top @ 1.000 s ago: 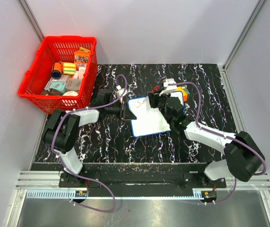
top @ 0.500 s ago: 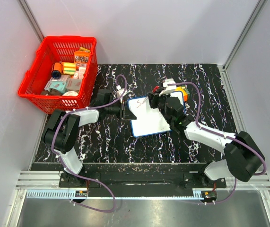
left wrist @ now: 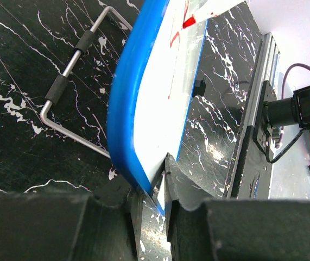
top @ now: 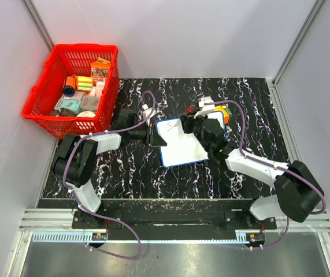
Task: Write a sentence on the whiteboard
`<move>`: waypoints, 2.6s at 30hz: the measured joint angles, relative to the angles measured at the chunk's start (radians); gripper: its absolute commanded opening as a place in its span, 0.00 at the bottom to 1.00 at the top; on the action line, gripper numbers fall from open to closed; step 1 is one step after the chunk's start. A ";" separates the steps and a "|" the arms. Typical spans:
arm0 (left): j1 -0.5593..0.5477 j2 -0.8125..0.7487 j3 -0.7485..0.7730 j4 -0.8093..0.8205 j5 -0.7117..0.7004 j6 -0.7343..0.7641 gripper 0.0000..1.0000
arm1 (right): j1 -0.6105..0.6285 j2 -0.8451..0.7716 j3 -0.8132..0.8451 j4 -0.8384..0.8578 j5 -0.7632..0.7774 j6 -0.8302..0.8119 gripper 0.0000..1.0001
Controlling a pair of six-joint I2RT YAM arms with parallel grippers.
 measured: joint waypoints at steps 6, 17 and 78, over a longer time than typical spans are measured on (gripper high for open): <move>0.000 0.000 0.000 0.000 0.000 0.000 0.00 | 0.000 -0.013 -0.015 -0.013 -0.008 0.000 0.00; 0.000 0.000 0.000 -0.001 0.000 0.001 0.00 | 0.000 -0.033 -0.032 -0.044 -0.022 0.000 0.00; -0.010 0.000 0.011 -0.019 -0.007 0.016 0.00 | -0.008 -0.040 0.005 -0.074 0.073 -0.016 0.00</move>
